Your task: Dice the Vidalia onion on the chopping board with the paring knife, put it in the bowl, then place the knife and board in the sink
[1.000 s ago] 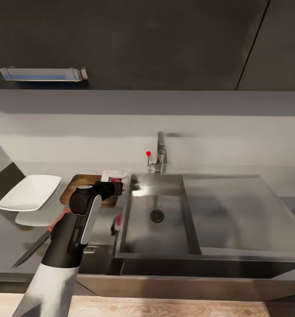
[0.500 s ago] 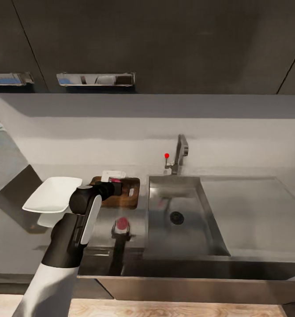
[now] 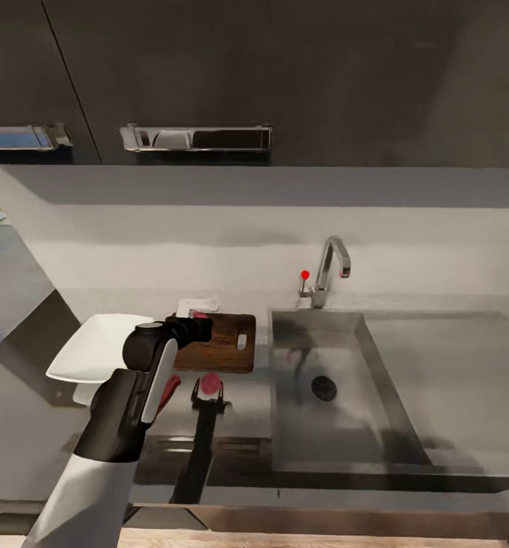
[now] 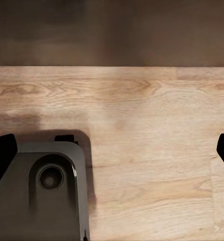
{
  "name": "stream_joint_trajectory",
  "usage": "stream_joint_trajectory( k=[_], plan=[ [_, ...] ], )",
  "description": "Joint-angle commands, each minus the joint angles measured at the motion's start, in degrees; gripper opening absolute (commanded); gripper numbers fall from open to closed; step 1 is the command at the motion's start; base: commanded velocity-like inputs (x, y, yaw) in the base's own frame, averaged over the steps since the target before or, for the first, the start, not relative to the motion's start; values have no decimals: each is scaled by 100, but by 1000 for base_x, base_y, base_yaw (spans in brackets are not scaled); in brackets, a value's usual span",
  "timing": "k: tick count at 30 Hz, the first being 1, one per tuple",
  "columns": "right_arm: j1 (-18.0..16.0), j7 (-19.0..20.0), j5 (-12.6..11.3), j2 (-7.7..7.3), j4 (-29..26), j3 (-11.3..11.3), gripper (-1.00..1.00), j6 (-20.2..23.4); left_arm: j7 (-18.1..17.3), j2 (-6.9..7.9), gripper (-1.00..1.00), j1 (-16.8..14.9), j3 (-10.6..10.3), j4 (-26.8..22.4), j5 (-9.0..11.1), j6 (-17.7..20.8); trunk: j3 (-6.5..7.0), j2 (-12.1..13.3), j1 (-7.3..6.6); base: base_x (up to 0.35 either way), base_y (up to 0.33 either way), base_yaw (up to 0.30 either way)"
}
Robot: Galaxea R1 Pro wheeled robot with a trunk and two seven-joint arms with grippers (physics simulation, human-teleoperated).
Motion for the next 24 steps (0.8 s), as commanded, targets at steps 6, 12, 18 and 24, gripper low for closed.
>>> stream_joint_trajectory(
  k=[6,12,18,24],
  plan=[
    [-7,7,52,1,5,-48,100,-20,46,0,-100,-5,-12,115,39,23,-65,-11,4,114,1,0],
    [-6,7,52,1,5,-48,100,-18,41,0,-100,-5,-13,348,39,22,-120,-11,4,218,0,0],
    [-7,7,52,1,5,-48,100,-18,40,0,-100,-5,-13,474,39,14,-175,-11,4,193,0,0],
    [-4,7,52,1,5,-48,100,-17,41,65,-100,-5,-13,532,39,14,-229,-11,4,14,0,0]
  ],
)
